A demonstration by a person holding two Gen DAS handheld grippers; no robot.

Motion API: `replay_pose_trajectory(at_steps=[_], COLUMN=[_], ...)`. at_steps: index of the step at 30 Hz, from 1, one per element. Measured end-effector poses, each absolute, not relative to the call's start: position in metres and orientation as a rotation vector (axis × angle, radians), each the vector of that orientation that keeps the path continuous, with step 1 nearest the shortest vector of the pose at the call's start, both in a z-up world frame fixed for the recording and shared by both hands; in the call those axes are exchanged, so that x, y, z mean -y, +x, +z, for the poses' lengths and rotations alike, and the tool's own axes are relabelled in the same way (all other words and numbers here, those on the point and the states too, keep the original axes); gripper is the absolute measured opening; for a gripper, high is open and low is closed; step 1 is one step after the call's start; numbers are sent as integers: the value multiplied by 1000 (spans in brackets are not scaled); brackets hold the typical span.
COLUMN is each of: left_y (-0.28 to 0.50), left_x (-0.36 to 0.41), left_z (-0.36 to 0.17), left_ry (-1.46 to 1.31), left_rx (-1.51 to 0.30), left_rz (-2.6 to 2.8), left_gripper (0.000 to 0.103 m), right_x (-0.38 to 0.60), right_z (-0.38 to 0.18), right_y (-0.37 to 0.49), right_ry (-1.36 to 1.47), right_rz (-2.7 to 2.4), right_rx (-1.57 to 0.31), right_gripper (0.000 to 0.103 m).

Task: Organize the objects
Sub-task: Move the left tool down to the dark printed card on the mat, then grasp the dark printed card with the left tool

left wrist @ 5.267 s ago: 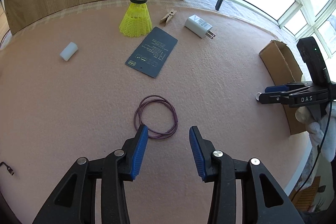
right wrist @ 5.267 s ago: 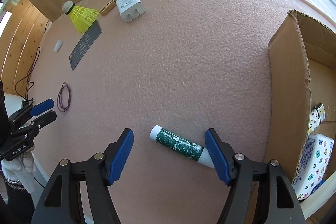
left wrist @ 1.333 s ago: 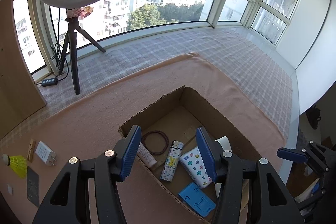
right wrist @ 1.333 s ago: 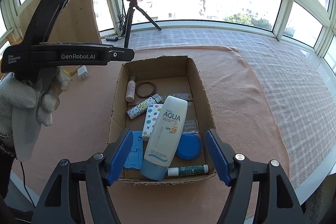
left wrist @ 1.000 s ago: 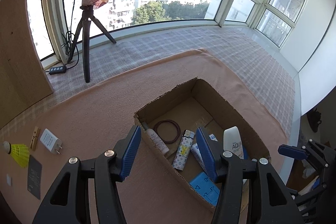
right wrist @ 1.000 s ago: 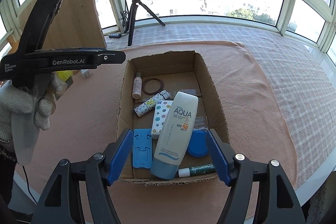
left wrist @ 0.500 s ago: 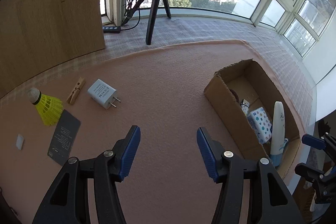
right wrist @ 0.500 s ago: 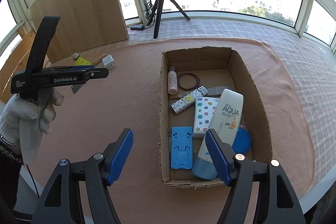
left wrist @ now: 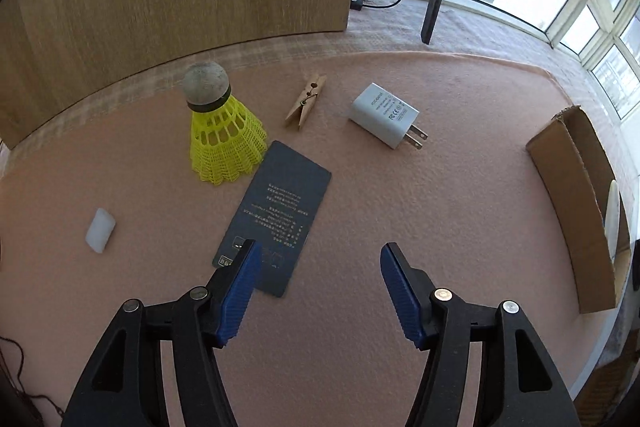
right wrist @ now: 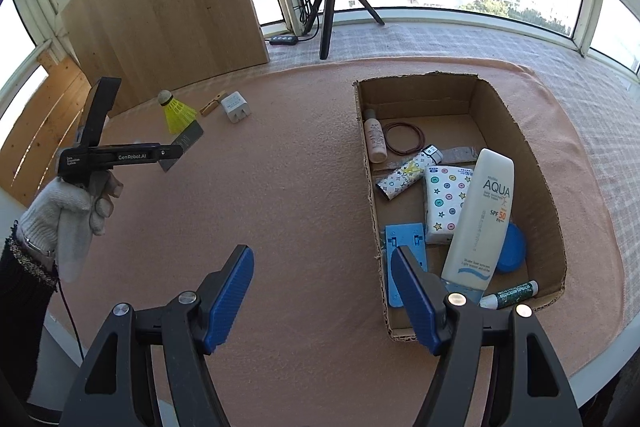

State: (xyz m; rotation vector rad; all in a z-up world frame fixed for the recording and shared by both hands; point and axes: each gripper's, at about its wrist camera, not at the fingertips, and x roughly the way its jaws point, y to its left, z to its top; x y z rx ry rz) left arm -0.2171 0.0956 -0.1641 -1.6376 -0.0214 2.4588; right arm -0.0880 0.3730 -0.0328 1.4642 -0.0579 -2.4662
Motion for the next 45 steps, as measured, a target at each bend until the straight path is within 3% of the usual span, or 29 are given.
replay_pose_trajectory(at_steps=[7, 25, 29, 45], left_y=[-240, -255, -248, -201], left_x=[-75, -88, -93, -120], left_z=[-177, -188, -187, -184], left_ry=[-1683, -1694, -1690, -1666], left_rx=[88, -47, -112, -104], left_rz=[2418, 2388, 2410, 2395], left_gripper=[65, 68, 55, 54], right_x=[-376, -390, -386, -386], right_z=[-31, -37, -37, -39], right_y=[-78, -71, -73, -73], right_ry=[1481, 1550, 1551, 1533], right_rz=[-2489, -2503, -2494, -2486], right_rx=[94, 184, 173, 162], right_gripper=[68, 68, 67, 68])
